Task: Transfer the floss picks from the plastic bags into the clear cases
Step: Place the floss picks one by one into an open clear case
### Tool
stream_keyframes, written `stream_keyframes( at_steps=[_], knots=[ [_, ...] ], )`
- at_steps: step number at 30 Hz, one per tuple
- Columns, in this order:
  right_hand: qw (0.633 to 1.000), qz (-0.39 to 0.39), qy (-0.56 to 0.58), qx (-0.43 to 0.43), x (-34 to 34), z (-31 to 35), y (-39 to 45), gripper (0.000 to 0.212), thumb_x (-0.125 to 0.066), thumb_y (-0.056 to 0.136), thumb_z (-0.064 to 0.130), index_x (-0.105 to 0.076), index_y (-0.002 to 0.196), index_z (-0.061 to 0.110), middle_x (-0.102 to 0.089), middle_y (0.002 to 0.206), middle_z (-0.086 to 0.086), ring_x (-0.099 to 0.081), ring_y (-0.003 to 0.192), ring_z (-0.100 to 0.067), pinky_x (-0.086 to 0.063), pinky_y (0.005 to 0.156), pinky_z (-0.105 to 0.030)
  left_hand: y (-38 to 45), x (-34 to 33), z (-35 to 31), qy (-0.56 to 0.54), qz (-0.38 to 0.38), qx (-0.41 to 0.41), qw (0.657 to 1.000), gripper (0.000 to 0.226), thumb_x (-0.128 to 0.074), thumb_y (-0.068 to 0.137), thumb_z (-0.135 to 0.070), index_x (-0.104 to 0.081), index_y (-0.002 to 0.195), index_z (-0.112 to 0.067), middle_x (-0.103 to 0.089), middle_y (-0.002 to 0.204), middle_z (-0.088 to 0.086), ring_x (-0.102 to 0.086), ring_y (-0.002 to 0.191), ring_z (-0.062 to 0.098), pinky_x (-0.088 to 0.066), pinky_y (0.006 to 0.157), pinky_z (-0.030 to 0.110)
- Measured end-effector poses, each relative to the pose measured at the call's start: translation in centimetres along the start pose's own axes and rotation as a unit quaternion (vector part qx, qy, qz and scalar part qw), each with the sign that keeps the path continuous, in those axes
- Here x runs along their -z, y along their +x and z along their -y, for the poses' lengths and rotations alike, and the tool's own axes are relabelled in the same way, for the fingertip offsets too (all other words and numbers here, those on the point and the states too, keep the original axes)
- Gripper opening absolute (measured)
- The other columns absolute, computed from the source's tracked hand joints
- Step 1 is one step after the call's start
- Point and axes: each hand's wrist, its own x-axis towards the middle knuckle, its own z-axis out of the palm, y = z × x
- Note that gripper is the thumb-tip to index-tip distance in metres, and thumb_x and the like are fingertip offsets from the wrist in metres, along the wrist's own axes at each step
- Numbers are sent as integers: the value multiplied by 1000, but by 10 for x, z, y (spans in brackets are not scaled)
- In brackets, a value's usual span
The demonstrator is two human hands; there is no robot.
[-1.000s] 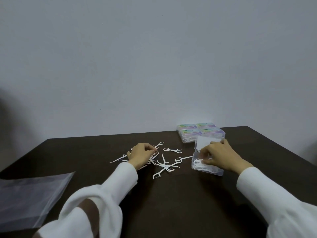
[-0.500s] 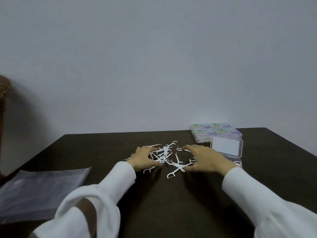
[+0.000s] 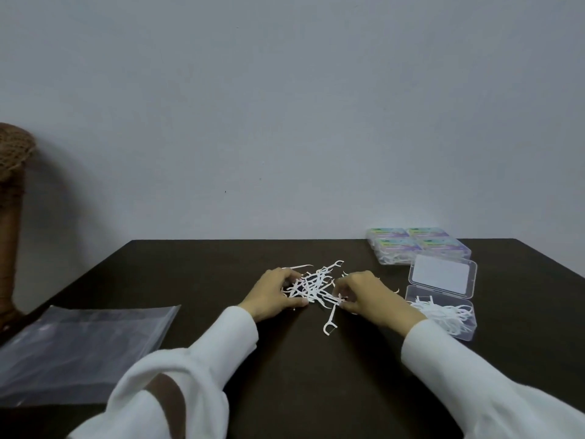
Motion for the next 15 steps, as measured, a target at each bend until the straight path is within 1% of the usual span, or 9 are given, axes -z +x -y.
stream_keyframes(
  at_steps=[2,4,6,8,10,12,13,15],
  knots=[
    [1000,-1,8,-7,0,3,0,23,-64,84,22,-64,106,19,-64,102,-1,-58,98,-18,-45,80,-27,-1,0,0,-36,-8,-4,999,51,-79,75,-28,-57,121,-18,-60,110,-3,-53,95,7,-38,73,7],
    [1000,4,-2,-27,-1,5,1,28,-64,84,28,-62,110,19,-62,106,-1,-57,102,-18,-45,81,-30,-2,2,0,-59,-12,-3,998,48,-80,74,-21,-60,117,-15,-61,100,-4,-53,85,5,-38,67,2],
    [998,21,9,-55,-2,5,2,29,-65,84,28,-63,110,16,-62,106,-3,-57,103,-20,-43,79,-29,-2,5,-1,-59,-5,-1,998,43,-81,73,-18,-63,112,-12,-62,95,-2,-52,77,4,-40,65,3],
    [996,29,40,-79,-1,7,4,27,-69,80,22,-63,105,13,-63,102,-5,-59,100,-21,-41,76,-26,-4,8,-4,-41,0,-7,999,38,-80,74,-18,-66,109,-11,-65,96,1,-55,77,4,-42,66,4],
    [993,29,60,-93,1,8,6,25,-71,77,13,-64,101,11,-62,100,-6,-60,95,-21,-41,73,-23,-5,11,-8,22,-3,-28,999,32,-77,77,-21,-68,107,-13,-67,96,0,-58,80,5,-41,70,7],
    [992,32,71,-100,2,10,5,26,-70,75,6,-64,100,11,-61,103,-8,-58,88,-18,-44,73,-23,-7,12,-14,102,-7,-51,993,24,-73,81,-23,-69,104,-15,-68,98,-1,-61,87,9,-42,75,13],
    [992,31,74,-102,2,11,5,27,-69,74,4,-64,99,11,-59,105,-8,-58,87,-17,-46,74,-24,-7,12,-17,130,-6,-59,990,20,-69,83,-21,-70,102,-15,-68,98,1,-62,90,13,-44,78,17],
    [992,20,70,-100,1,10,4,27,-67,73,2,-64,97,12,-58,108,-10,-60,90,-21,-51,81,-28,-8,11,-24,183,2,-67,981,18,-61,85,-14,-69,101,-14,-67,101,6,-62,96,22,-49,83,29]
  ],
)
